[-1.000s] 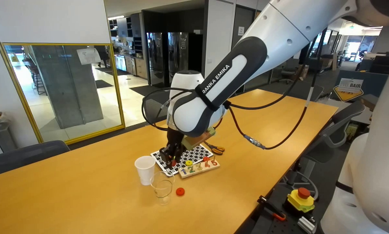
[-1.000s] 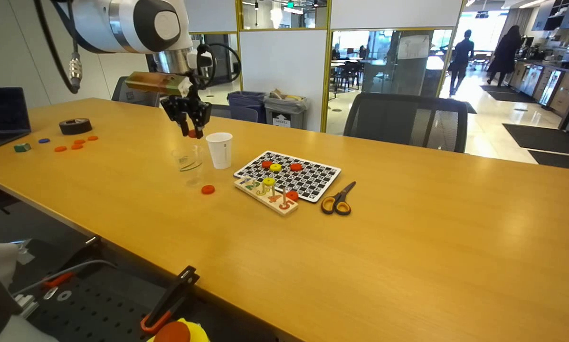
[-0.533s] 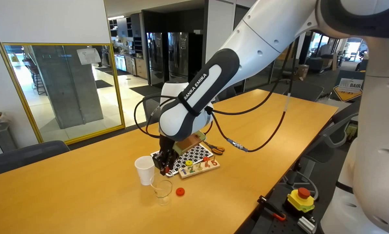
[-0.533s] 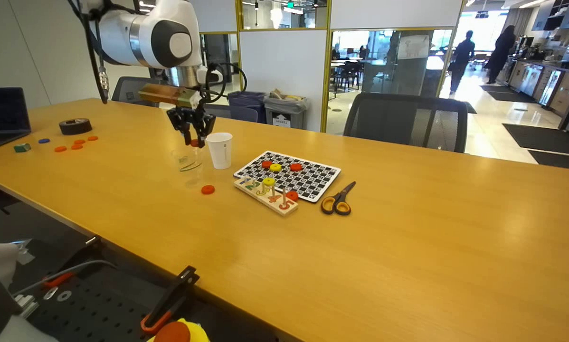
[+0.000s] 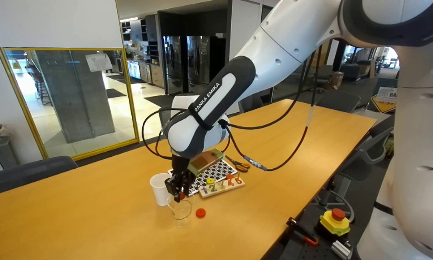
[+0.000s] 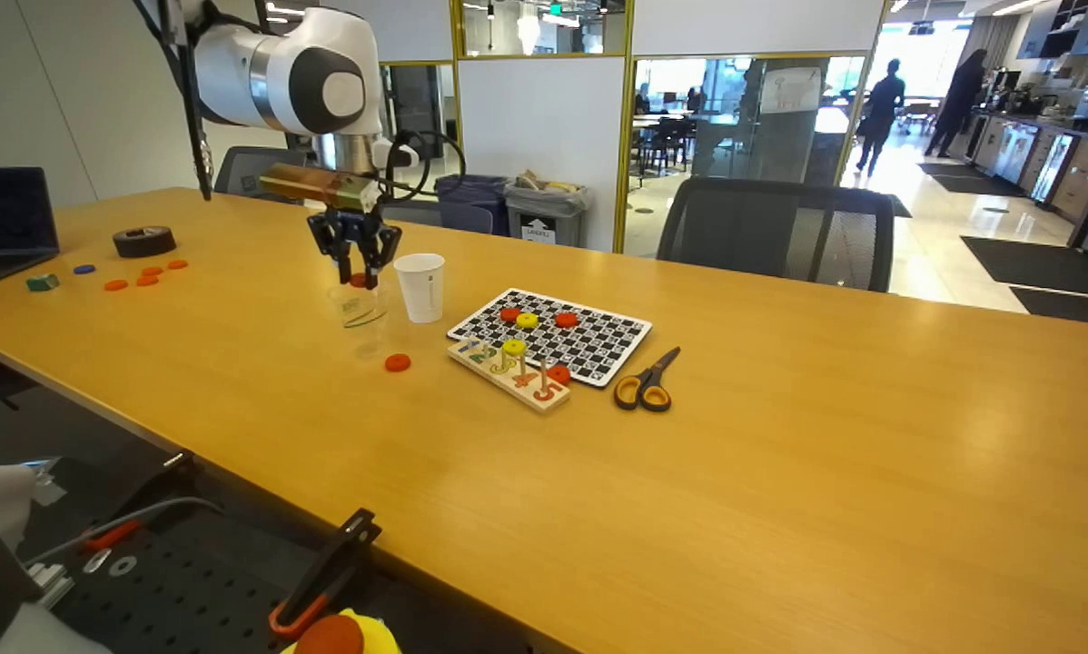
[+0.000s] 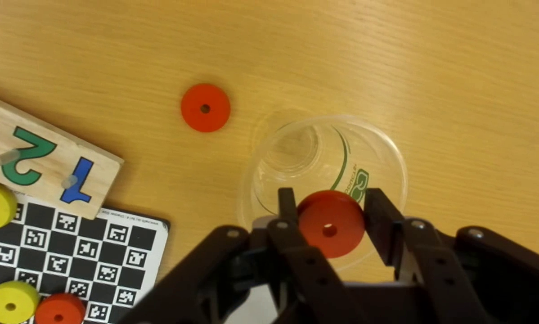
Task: Put the orange circles in the transparent cup and the yellow circle in the white cup.
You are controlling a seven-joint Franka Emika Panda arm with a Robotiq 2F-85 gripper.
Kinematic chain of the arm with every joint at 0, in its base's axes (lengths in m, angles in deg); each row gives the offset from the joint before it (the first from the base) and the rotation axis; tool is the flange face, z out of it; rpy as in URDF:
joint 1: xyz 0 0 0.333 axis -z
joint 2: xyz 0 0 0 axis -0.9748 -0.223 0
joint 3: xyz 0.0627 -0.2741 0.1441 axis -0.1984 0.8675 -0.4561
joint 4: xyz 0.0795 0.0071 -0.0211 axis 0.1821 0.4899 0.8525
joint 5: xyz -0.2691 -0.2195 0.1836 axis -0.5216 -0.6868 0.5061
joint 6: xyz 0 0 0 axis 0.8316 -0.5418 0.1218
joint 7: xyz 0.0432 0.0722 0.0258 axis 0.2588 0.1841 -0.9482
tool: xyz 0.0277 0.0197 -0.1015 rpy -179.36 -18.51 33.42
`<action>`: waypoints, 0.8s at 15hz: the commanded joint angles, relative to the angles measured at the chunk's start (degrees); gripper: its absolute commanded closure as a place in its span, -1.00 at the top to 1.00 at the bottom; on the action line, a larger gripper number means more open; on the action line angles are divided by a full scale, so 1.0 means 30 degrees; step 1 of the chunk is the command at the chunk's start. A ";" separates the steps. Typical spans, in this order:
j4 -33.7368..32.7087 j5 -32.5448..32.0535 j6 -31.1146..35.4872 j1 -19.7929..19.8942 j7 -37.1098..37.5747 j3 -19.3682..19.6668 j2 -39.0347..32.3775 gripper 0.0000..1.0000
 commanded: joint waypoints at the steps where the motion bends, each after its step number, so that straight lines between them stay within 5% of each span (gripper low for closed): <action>1: -0.0715 0.0522 -0.1024 0.0146 -0.0603 -0.0278 -0.0162 -0.62; 2: -0.0766 0.0502 -0.1066 0.0120 -0.0433 -0.0241 -0.0206 0.17; 3: -0.0801 0.0522 -0.1085 0.0132 -0.0404 -0.0223 -0.0242 0.36; 7: -0.0727 -0.0101 -0.0910 -0.0050 -0.0149 -0.0058 -0.0070 0.94; 12: 0.0262 -0.1543 -0.0793 -0.0053 -0.1183 0.0010 0.1254 1.00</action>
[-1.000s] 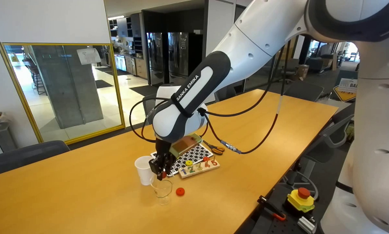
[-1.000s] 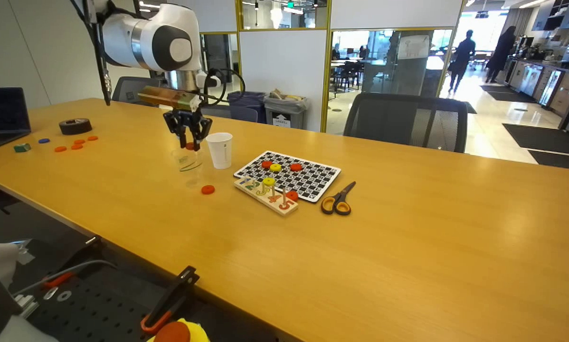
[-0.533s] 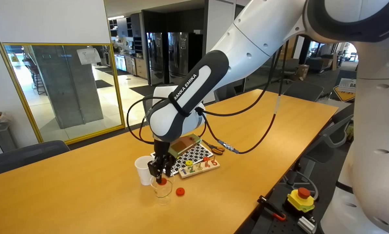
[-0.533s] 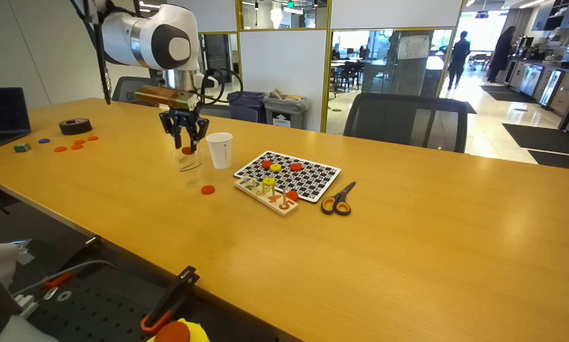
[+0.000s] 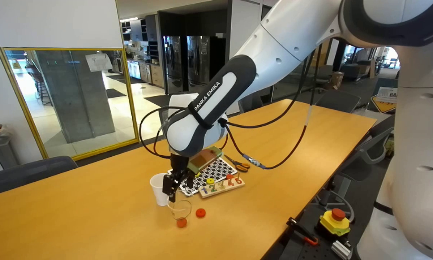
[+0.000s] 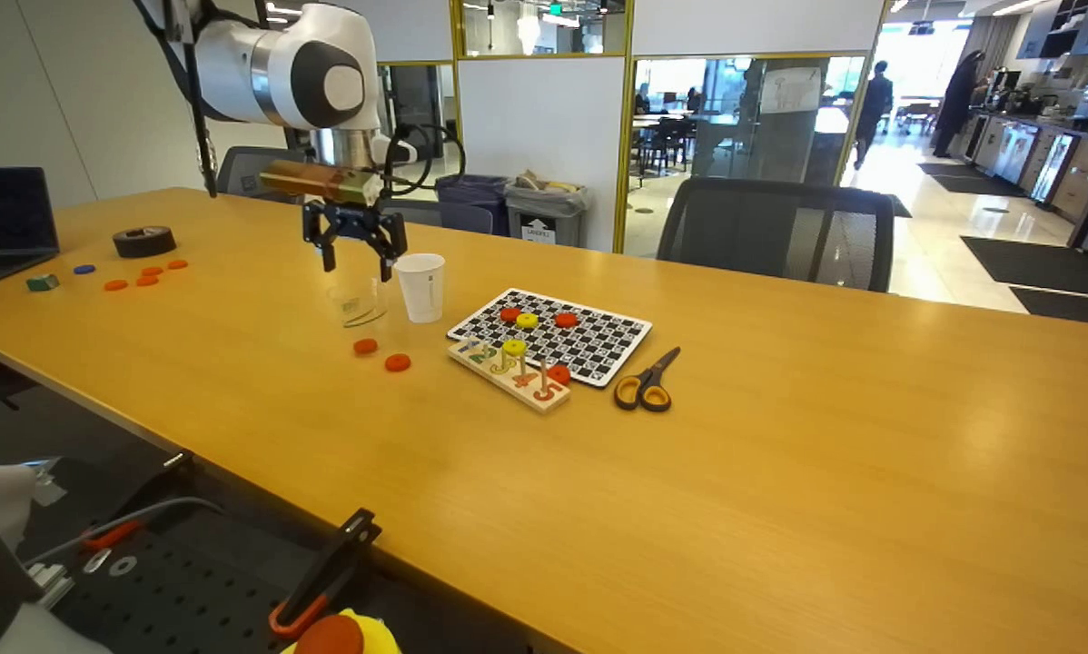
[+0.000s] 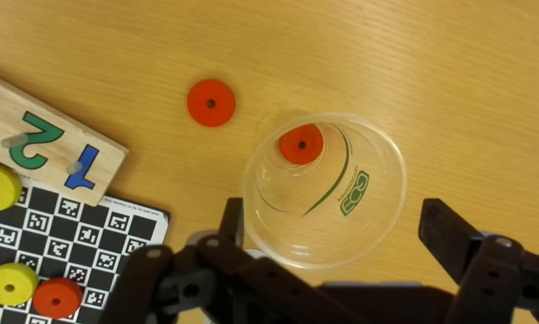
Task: Put the orange circles in the transparent cup and the yellow circle in the white cup.
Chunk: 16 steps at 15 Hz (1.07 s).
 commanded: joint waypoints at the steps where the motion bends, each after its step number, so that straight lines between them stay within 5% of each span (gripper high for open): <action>1: 0.0962 -0.1032 -0.0260 0.0128 -0.2011 -0.0020 0.1680 1.00; 8: 0.3133 0.0784 0.0073 0.1340 -1.1305 -0.0111 0.3605 1.00; 16: 0.3851 -0.0214 0.3112 0.1501 -1.4216 0.0298 0.1324 1.00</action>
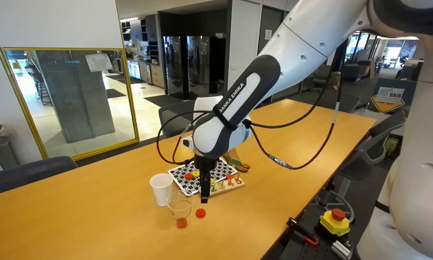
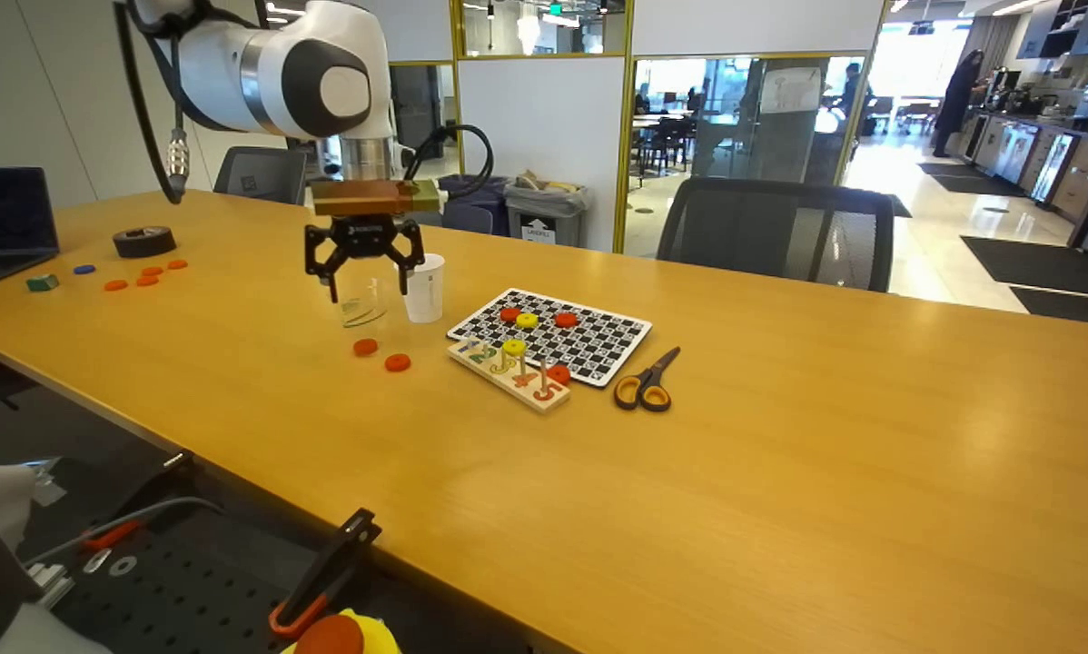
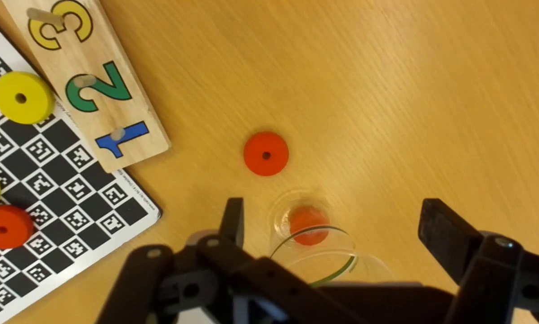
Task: Put the orange circles in the transparent cup and the yellow circle in the white cup.
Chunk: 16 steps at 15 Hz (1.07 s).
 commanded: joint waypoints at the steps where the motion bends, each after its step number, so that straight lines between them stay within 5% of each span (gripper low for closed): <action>1: 0.0183 -0.0311 0.2483 0.0159 -0.0601 -0.0022 -0.1223 1.00; 5: -0.0154 -0.1505 0.3986 0.0264 0.0337 0.0124 -0.3141 1.00; 16: -0.1869 -0.3485 0.3885 0.1039 0.0401 -0.0152 -0.5950 1.00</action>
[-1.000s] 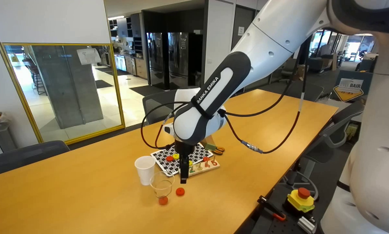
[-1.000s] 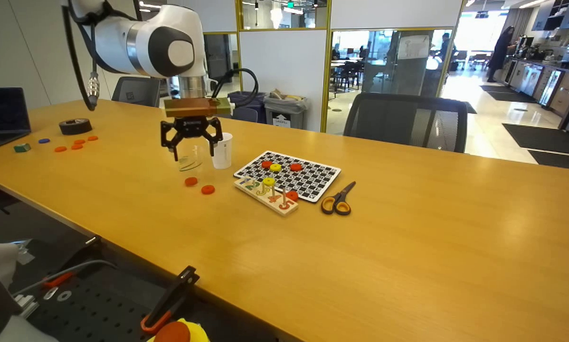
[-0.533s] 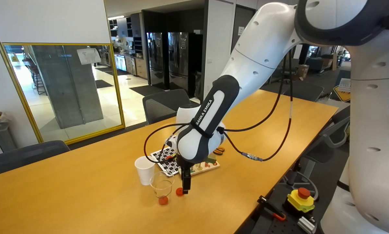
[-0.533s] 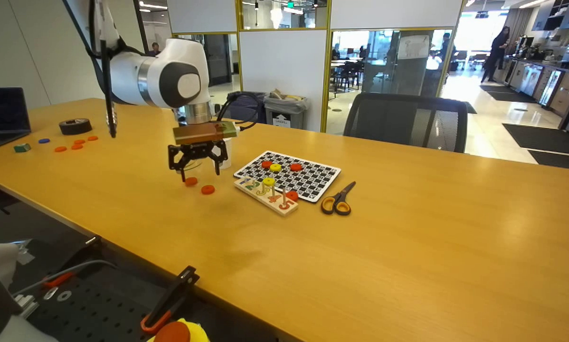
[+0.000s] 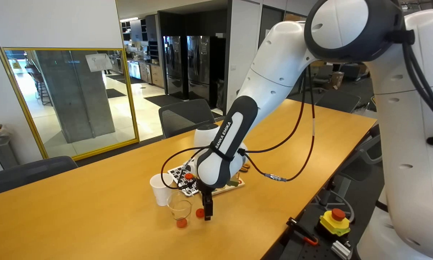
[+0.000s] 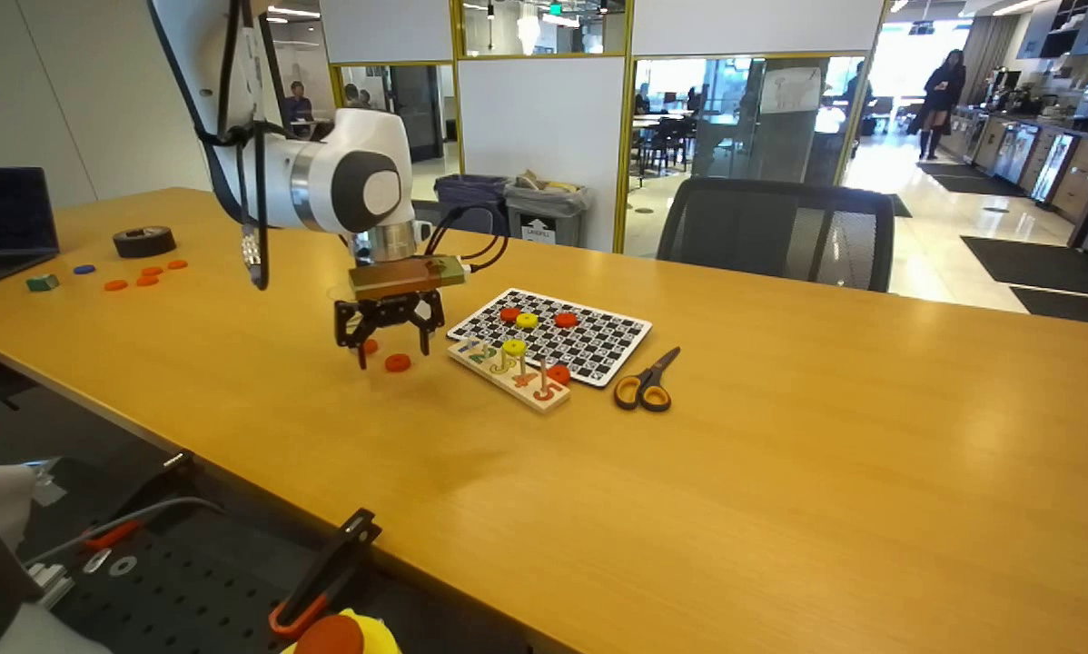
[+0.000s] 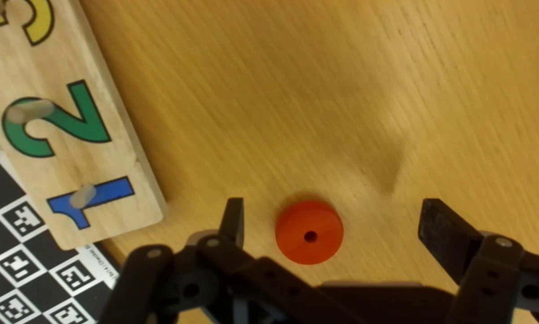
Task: Put the orange circles in the transparent cup and the yellow circle in the white cup.
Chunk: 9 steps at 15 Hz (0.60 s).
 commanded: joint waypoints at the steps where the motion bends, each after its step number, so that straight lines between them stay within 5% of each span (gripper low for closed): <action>1: -0.0885 -0.0604 0.0003 0.0350 0.0323 -0.0320 -0.0712 1.00; 9: -0.1450 -0.0505 -0.0098 0.0549 0.0278 -0.0610 -0.1295 1.00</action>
